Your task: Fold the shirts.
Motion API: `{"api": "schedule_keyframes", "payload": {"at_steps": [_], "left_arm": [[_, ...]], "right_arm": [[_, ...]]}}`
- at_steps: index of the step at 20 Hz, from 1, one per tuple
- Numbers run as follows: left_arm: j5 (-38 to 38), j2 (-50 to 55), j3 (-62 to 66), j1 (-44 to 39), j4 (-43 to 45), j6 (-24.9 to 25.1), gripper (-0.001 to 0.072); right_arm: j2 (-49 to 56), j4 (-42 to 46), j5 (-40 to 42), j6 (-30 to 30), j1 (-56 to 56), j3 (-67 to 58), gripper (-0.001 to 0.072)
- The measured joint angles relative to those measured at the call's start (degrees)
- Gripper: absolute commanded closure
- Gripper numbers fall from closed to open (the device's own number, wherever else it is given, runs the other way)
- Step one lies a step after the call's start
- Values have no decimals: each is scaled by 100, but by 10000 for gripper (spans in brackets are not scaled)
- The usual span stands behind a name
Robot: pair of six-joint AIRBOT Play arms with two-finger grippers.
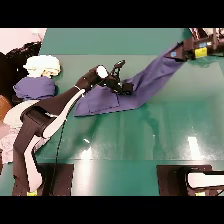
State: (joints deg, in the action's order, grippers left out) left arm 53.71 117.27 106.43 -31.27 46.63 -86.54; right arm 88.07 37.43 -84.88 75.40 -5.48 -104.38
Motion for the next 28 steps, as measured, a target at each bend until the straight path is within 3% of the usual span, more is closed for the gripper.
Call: {"api": "schedule_keyframes", "payload": {"at_steps": [6, 14, 15, 17, 18, 23, 28], "left_arm": [[74, -24, 72, 96, 28, -42, 679], [1244, -1263, 120, 1580, 1580, -151, 678], [1410, -1443, 120, 1788, 1784, -151, 678], [1749, -1773, 122, 2197, 2179, -149, 678], [1910, -1906, 125, 2389, 2330, -146, 678], [2474, -2236, 122, 2903, 2677, -125, 678], [2583, -2404, 125, 3003, 2651, -66, 678]], "right_arm": [[-9, 15, 463, -111, -824, -256, 699], [527, -201, 1113, -542, -2031, -299, 697], [671, -354, 1329, -678, -2275, -302, 679], [1034, -752, 1827, -1034, -2822, -310, 298], [1239, -933, 2055, -1261, -3101, -345, 243], [2017, -1132, 2162, -1775, -3786, -960, 271], [1725, 350, 1432, -1204, -3117, -527, 271]]}}
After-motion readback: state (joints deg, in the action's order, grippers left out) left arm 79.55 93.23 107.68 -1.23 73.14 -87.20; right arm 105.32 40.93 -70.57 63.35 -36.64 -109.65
